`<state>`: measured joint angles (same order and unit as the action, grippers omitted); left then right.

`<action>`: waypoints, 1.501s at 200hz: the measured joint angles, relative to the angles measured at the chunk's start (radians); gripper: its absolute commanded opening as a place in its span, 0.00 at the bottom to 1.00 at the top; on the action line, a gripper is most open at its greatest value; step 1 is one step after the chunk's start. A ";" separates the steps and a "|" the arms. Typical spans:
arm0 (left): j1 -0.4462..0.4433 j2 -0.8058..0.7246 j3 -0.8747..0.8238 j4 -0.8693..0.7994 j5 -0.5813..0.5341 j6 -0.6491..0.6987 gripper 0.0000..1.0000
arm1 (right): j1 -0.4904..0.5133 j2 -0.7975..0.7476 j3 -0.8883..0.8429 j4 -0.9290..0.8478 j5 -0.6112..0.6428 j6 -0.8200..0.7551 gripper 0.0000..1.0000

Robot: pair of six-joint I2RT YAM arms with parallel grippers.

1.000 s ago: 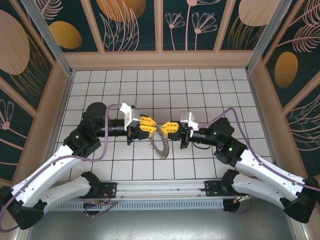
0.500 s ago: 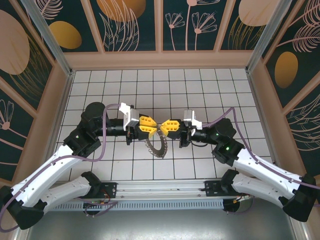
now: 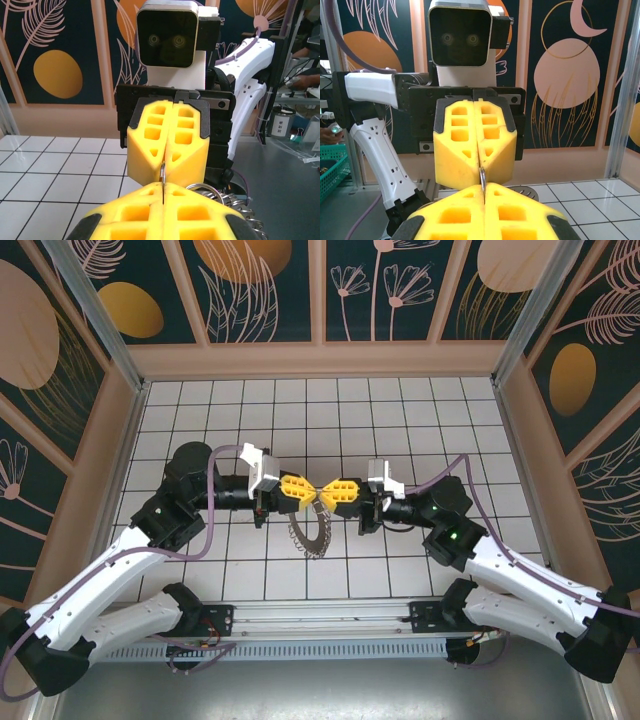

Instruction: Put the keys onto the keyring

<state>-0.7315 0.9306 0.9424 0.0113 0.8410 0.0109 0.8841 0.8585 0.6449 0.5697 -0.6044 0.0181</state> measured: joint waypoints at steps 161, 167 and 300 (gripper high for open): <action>-0.002 0.163 0.281 -0.543 -0.199 0.336 0.00 | 0.079 -0.066 0.158 -0.574 0.351 -0.250 0.24; -0.002 0.166 0.283 -0.552 -0.200 0.340 0.00 | 0.087 -0.063 0.161 -0.582 0.357 -0.257 0.24; -0.002 0.176 0.296 -0.618 -0.202 0.365 0.00 | 0.139 0.036 0.216 -0.615 0.419 -0.317 0.22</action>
<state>-0.7334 1.1065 1.2381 -0.6071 0.6388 0.3756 1.0229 0.8944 0.8604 -0.0452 -0.1852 -0.2993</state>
